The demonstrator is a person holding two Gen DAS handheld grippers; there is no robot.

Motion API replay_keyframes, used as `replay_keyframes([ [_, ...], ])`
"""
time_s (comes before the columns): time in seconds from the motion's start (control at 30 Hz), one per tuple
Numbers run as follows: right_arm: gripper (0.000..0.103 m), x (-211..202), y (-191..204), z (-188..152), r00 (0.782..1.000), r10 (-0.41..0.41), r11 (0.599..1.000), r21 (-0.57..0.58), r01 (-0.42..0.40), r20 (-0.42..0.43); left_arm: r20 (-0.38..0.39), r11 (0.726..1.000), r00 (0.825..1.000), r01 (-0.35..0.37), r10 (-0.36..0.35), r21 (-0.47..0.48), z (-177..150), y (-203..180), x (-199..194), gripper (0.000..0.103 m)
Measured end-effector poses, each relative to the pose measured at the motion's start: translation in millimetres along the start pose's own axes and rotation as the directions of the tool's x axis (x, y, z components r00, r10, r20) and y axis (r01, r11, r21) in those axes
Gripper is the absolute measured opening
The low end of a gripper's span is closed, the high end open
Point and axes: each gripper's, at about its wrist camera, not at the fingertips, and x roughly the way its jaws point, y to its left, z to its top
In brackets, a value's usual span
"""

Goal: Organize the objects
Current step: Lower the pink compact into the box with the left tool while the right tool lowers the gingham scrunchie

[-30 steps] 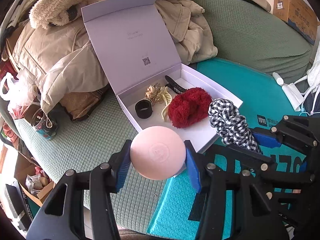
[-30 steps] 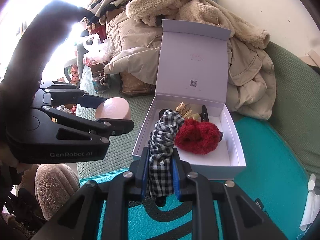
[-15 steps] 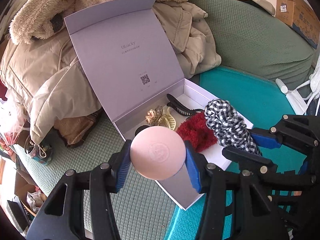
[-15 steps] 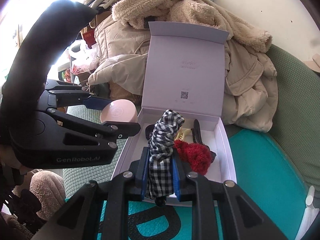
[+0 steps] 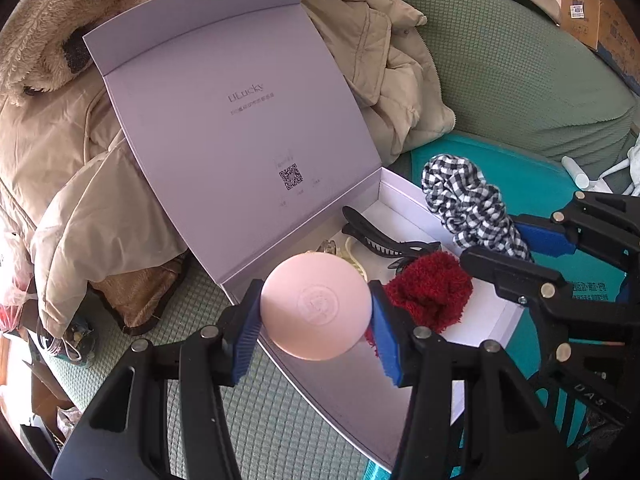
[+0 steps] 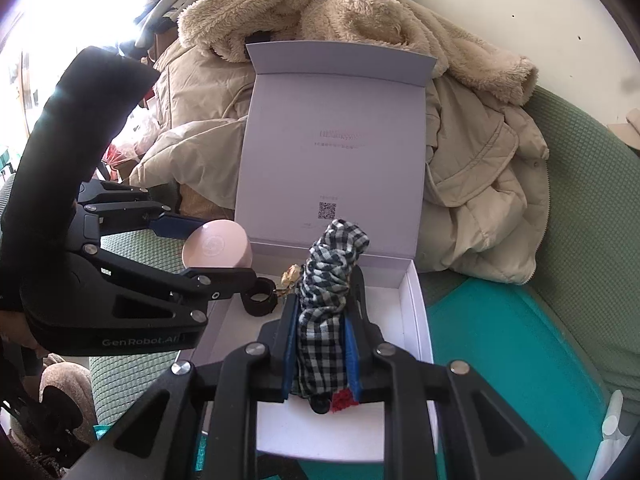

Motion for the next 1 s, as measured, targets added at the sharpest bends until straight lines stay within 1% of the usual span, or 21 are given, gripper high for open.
replay_keyframes([
  [0.1, 0.020, 8, -7, 4, 1.000, -0.010, 1.000, 0.004, 0.010, -0.002, 0.000, 1.000, 1.000, -0.002, 0.002, -0.004, 7, 3, 10, 0.049],
  [0.3, 0.020, 28, -17, 8, 1.000, -0.020, 1.000, 0.005, 0.020, -0.014, 0.003, 1.000, 1.000, -0.020, 0.020, 0.019, 15, 5, 28, 0.049],
  [0.47, 0.020, 45, -23, 10, 1.000, -0.015, 1.000, 0.007, 0.015, -0.027, 0.007, 1.000, 1.000, -0.014, 0.014, 0.023, 20, 8, 44, 0.049],
  [0.73, 0.020, 77, -30, 9, 0.998, -0.014, 0.999, 0.030, 0.016, -0.065, -0.010, 0.998, 1.000, 0.024, -0.023, 0.062, 22, 8, 76, 0.049],
  [0.83, 0.020, 87, -33, 8, 0.997, -0.009, 0.999, 0.042, 0.012, -0.077, -0.018, 0.996, 0.998, 0.059, -0.058, 0.066, 23, 7, 86, 0.049],
  [1.0, 0.020, 98, -38, 7, 0.996, -0.011, 0.999, 0.048, 0.015, -0.093, -0.037, 0.995, 0.998, 0.059, -0.057, 0.075, 24, 8, 102, 0.049],
])
